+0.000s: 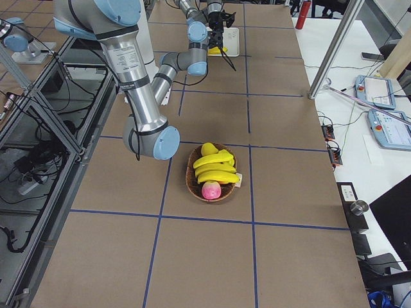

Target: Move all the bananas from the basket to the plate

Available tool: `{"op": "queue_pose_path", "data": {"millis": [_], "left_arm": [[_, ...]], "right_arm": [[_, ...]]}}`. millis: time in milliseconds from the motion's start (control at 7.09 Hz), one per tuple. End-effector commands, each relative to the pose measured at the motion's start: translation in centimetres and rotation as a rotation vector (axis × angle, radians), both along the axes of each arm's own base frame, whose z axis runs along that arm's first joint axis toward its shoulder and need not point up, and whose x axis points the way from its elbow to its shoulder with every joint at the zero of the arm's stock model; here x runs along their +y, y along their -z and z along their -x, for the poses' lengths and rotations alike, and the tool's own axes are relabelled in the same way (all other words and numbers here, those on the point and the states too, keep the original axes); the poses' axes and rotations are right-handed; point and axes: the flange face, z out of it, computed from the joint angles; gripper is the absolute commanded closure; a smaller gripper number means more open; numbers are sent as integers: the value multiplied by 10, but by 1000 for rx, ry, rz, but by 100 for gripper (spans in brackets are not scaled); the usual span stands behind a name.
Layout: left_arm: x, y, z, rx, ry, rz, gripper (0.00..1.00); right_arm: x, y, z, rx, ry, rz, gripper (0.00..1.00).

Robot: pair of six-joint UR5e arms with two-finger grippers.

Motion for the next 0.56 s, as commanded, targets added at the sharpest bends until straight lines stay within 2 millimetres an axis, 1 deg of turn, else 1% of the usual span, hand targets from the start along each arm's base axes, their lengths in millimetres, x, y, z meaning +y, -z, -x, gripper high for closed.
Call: {"op": "queue_pose_path", "data": {"millis": [0,141,282,423], "left_arm": [[9,3,-11,9,6,5,6],[10,5,-9,14,7,2,21],[11,5,-10,17,6,2,71],[11,0,-9,11,5,0,100]], "right_arm": [[1,0,0,0,2,2,99],[1,1,0,-3,2,2,99],[4,0,2,-2,8,2,99],[5,-1,4,1,12,1,97]]}}
